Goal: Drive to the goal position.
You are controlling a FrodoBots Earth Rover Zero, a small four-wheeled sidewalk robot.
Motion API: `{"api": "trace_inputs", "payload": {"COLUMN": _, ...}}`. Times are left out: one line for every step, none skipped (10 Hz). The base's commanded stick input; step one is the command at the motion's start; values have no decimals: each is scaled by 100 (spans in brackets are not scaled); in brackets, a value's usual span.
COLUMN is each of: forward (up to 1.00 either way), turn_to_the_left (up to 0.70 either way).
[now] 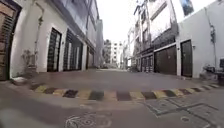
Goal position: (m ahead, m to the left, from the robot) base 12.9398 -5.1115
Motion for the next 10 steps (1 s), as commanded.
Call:
{"api": "trace_inputs", "payload": {"forward": 100, "turn_to_the_left": 0}}
{"api": "trace_inputs", "payload": {"forward": 100, "turn_to_the_left": 0}}
{"api": "trace_inputs", "payload": {"forward": 100, "turn_to_the_left": 0}}
{"api": "trace_inputs", "payload": {"forward": 100, "turn_to_the_left": 0}}
{"api": "trace_inputs", "payload": {"forward": 100, "turn_to_the_left": 0}}
{"api": "trace_inputs", "payload": {"forward": 100, "turn_to_the_left": 0}}
{"api": "trace_inputs", "payload": {"forward": 100, "turn_to_the_left": 0}}
{"api": "trace_inputs", "payload": {"forward": 100, "turn_to_the_left": 0}}
{"api": "trace_inputs", "payload": {"forward": 100, "turn_to_the_left": 0}}
{"api": "trace_inputs", "payload": {"forward": 100, "turn_to_the_left": 0}}
